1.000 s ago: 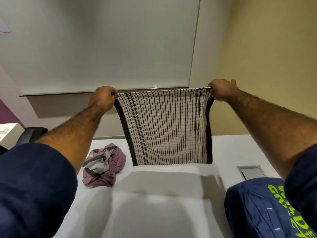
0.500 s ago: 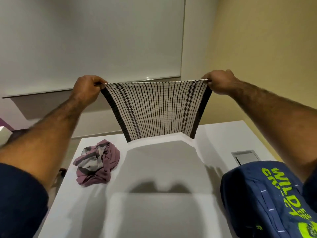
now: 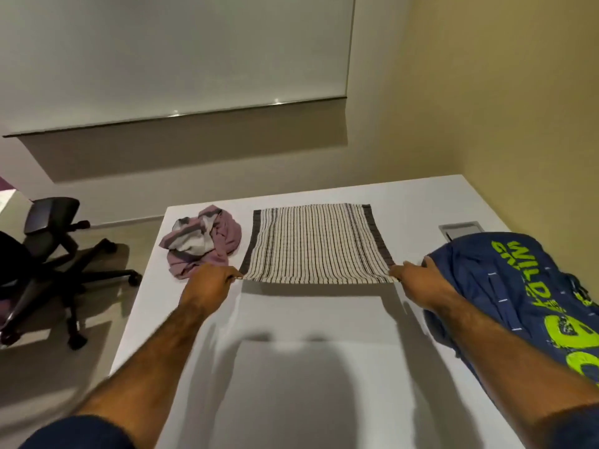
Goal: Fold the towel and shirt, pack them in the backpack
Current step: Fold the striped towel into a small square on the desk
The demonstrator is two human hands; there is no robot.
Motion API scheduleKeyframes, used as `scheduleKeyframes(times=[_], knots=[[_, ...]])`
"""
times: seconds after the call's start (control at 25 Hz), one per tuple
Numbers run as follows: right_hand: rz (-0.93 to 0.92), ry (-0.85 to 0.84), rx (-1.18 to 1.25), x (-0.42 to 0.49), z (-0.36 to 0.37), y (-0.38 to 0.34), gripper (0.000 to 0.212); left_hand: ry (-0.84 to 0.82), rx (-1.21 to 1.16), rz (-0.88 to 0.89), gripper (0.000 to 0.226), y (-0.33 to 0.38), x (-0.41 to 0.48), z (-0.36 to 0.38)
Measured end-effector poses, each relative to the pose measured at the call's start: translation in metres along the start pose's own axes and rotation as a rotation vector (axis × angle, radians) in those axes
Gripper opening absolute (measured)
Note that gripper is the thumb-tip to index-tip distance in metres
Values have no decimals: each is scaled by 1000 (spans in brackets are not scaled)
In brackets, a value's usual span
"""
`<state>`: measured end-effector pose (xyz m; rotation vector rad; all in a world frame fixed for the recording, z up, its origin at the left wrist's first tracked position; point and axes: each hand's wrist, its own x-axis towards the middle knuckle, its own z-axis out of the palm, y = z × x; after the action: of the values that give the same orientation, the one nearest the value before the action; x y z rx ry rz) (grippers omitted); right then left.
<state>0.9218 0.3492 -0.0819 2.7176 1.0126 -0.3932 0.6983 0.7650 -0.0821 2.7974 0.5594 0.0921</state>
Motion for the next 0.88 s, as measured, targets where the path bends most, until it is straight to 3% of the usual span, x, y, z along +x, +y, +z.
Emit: scheduleKeyframes(times=[0.24,0.44,0.56,0.84,0.88], knots=[[35,-160,22,-56,93,-33,64,-195,159,121,43,-12,-94,72],[35,-180,8,-126,123,-58,68,-119,163,259,23,-25,-163,98],[64,-173,52,-154,141,-68,68,-91,152,363,33,-26,-199,107],[200,-199,141,-207,158,-91,66,-96,27,190,15,-27,-261,127],[241,-201,201,-213,159,-94,65,-78,12,151,25,-25,-266,124]])
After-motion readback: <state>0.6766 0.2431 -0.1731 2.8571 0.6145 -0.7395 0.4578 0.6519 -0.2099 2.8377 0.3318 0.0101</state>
